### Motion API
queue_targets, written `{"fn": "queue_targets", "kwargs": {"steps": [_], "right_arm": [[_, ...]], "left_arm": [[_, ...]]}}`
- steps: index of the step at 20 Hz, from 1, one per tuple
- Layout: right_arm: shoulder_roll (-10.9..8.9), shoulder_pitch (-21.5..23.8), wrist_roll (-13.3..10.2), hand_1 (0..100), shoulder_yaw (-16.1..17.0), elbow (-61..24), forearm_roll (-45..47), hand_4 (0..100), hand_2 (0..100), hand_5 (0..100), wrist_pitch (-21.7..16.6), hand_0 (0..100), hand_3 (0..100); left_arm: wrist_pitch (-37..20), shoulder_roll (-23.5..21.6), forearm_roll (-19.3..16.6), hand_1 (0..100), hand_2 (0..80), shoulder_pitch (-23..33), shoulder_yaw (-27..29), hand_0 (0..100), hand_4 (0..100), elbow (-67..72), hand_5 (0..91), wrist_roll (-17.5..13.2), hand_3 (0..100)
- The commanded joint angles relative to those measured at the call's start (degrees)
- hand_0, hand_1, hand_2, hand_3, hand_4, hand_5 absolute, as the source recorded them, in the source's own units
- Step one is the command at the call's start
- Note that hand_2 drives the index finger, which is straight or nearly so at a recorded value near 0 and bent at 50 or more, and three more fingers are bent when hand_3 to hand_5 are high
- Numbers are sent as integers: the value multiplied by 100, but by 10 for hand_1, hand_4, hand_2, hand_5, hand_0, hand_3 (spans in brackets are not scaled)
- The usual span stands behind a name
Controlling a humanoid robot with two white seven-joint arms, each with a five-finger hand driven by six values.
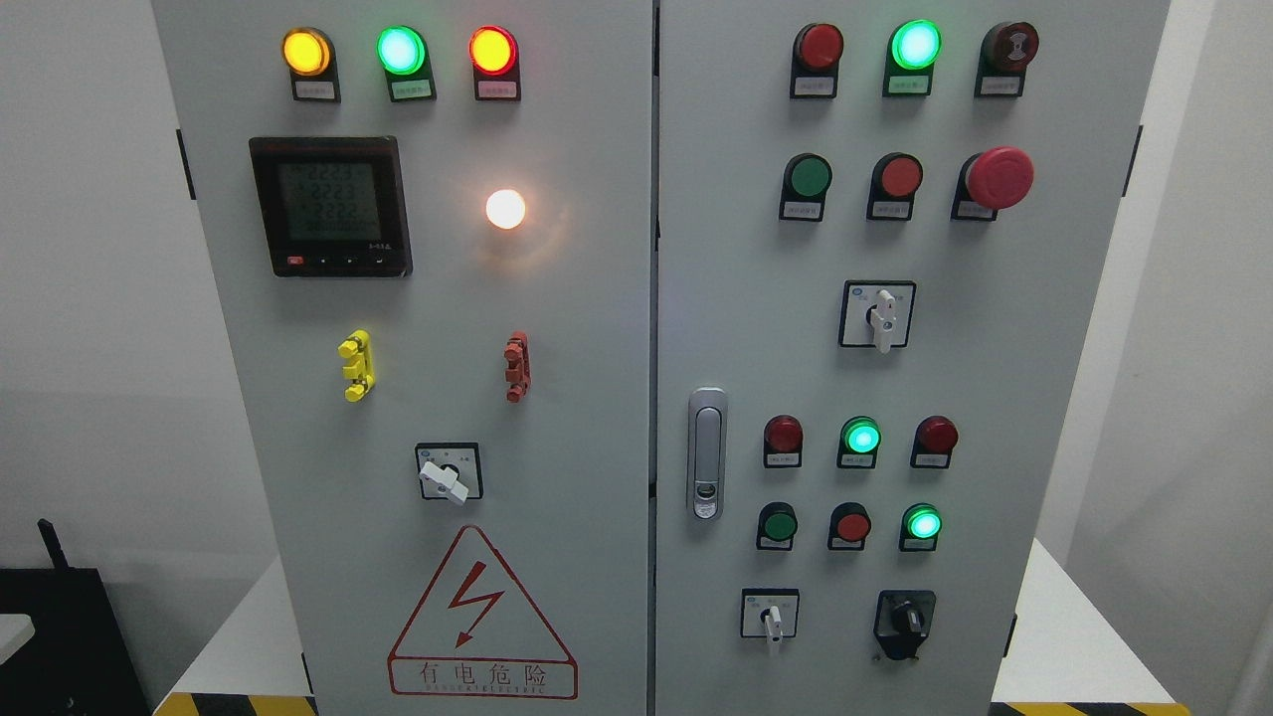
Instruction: Release door handle
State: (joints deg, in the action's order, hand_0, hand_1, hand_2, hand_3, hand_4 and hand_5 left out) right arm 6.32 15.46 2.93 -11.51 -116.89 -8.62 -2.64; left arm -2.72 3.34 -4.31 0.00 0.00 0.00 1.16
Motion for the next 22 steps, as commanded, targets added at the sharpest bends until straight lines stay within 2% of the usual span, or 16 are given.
{"fn": "queue_targets", "kwargs": {"steps": [1, 11, 16, 18, 19, 20, 22], "right_arm": [[44, -35, -3, 0, -1, -9, 1, 0, 0, 0, 35, 438, 0], [36, -35, -21, 3, -18, -9, -8, 0, 0, 0, 9, 417, 0], [44, 1, -162, 52, -1, 113, -823, 2, 0, 0, -175, 414, 0], [44, -17, -275, 73, 51, 271, -1359, 117, 0, 0, -499, 416, 17], [44, -26, -345, 85, 95, 333, -1649, 132, 0, 0, -588, 414, 33], [44, -26, -398, 100, 105, 360, -1930, 189, 0, 47, -615, 413, 122], [44, -35, -443, 110, 131, 386, -2414, 216, 0, 102, -650, 413, 177]], "left_arm": [[-1, 0, 0, 389, 0, -17, 9, 120, 0, 53, 0, -1, 0], [-1, 0, 0, 389, 0, -17, 9, 120, 0, 53, 0, -1, 0], [-1, 0, 0, 389, 0, -9, 9, 120, 0, 53, 0, -1, 0], [-1, 0, 0, 389, 0, -17, 9, 120, 0, 53, 0, -1, 0], [-1, 0, 0, 389, 0, -9, 9, 120, 0, 53, 0, -1, 0], [-1, 0, 0, 389, 0, -17, 9, 120, 0, 53, 0, -1, 0], [-1, 0, 0, 389, 0, -9, 9, 120, 0, 53, 0, -1, 0]]}}
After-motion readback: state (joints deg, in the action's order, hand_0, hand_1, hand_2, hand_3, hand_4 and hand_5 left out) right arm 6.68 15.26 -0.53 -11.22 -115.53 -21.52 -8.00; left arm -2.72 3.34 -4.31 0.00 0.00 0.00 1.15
